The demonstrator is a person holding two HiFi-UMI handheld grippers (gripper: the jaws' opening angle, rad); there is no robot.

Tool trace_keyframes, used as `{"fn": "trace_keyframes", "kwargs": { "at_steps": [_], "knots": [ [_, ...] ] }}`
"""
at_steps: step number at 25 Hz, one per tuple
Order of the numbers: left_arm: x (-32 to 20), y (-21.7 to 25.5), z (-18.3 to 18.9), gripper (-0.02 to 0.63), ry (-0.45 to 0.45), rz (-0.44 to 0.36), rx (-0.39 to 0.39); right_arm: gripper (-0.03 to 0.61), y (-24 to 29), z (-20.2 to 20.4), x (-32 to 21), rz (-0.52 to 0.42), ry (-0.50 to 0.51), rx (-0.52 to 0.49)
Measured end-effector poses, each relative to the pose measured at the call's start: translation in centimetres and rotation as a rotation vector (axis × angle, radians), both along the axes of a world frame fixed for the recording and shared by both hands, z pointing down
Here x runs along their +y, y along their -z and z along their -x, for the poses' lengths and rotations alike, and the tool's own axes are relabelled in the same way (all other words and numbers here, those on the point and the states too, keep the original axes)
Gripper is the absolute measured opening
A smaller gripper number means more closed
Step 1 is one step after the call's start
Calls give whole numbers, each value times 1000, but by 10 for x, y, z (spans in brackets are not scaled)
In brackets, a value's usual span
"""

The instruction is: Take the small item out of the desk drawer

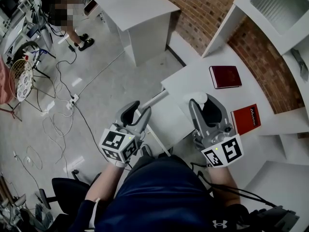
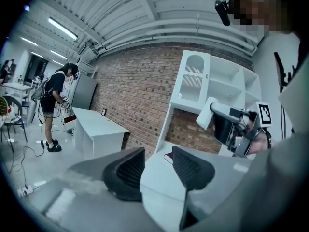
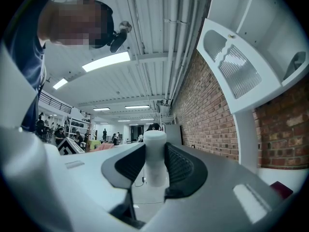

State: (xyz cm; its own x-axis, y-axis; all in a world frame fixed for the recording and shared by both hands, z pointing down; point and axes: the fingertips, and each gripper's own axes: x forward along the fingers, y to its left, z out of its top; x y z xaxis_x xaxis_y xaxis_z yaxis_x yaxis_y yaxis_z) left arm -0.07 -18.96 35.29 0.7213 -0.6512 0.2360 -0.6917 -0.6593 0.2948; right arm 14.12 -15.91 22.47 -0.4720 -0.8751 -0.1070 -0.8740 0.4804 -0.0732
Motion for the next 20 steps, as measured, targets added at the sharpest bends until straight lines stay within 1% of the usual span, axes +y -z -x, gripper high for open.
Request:
{"fn": "trace_keyframes", "kwargs": {
  "at_steps": [20],
  "knots": [
    [2, -11, -4, 186, -4, 22, 1, 128, -6, -3, -1, 12, -1, -15]
  ]
}}
